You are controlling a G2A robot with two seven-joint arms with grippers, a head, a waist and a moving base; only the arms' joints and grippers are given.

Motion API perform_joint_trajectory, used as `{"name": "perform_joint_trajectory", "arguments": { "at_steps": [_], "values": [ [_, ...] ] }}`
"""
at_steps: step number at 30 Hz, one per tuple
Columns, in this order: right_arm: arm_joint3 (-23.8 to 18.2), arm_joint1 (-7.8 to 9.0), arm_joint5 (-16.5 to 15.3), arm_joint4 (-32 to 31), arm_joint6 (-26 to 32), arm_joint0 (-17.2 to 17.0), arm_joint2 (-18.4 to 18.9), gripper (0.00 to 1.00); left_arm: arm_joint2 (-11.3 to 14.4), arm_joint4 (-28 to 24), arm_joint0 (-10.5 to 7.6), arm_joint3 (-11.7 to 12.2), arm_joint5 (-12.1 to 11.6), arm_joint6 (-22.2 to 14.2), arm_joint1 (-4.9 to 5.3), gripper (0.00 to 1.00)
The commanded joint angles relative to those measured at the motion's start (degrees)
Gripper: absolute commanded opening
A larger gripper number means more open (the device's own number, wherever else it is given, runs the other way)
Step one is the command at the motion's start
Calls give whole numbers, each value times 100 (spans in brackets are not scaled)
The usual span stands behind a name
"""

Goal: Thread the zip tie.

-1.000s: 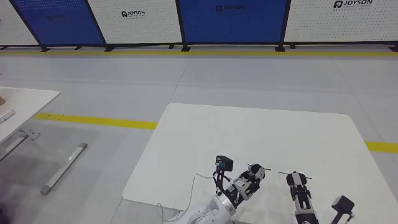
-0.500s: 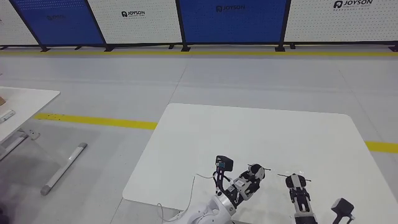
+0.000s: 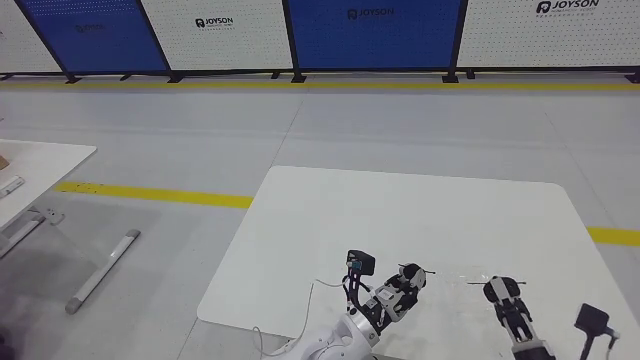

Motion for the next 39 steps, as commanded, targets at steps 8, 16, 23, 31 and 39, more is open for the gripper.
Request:
{"name": "perform_joint_trajectory", "arguments": {
  "at_steps": [8,16,23,31,39],
  "values": [
    [-4,27,291,217,669,122,265,0,0,0,0,0,0,0,0,0],
    [167,-28,-468,622,379,120,163,0,0,0,0,0,0,0,0,0],
    [333,-134,-940,974,-343,31,-7,0,-3,1,-2,-9,6,2,0,0],
    [332,-162,-940,1052,-403,-4,-43,0,-126,587,311,-780,358,162,68,0],
    [332,-162,-940,1052,-403,-4,-43,0,-128,779,406,-1258,806,20,67,0]
  ]
}}
